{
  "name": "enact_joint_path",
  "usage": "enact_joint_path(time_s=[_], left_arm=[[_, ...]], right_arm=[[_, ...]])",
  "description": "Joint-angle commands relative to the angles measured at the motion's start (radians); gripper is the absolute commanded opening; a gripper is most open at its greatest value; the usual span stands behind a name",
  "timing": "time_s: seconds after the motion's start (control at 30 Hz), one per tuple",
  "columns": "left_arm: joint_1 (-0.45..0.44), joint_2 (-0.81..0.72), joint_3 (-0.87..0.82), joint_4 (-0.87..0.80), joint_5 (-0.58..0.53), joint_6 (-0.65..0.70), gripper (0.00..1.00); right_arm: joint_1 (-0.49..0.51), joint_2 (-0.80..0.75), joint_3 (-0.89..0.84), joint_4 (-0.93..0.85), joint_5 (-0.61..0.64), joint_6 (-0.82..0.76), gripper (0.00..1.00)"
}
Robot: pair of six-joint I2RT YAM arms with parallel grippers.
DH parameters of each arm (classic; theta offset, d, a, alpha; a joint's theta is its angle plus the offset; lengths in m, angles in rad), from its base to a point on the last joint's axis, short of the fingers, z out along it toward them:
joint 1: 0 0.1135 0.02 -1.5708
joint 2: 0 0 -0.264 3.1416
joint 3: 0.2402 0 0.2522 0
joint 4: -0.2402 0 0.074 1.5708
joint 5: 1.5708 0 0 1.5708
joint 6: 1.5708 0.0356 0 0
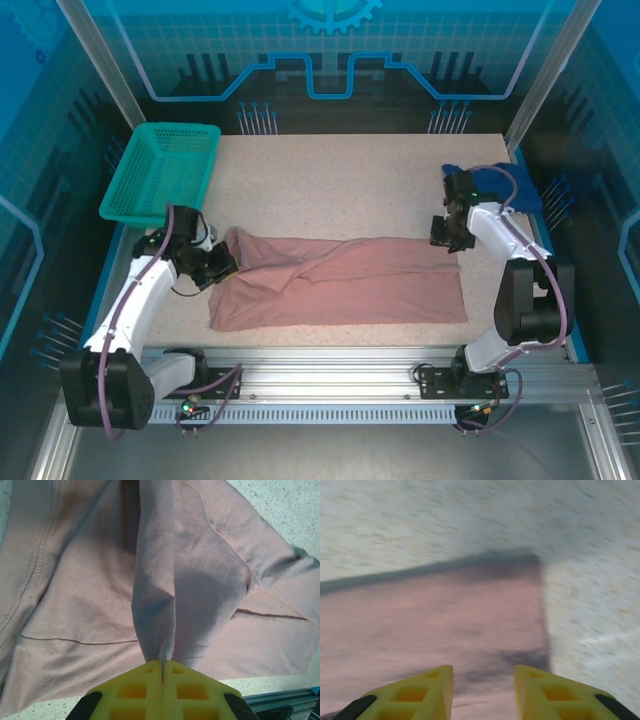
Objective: Fold the inside-out t-shirt
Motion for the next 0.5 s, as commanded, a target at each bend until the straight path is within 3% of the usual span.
enact_joint_path(time_s=[0.0,0.37,0.47], left_arm=[[0.010,0.018,-0.003,0.013,0.010,0.019,0.00],[0.009,0.022,-0.039,0.060,0.034,-0.022,0.00],[0.010,0.023,-0.021,0.058,0.031,-0.025,0.00]], right_arm=[[0.088,0.030,-0.007,0.115,-0.179,0.043,0.37],[0.532,0.059,-0.018,0.337,-0.365,-0.015,0.47],[0.681,0.070,-0.025,0.447,-0.357,-0.022,0.50]])
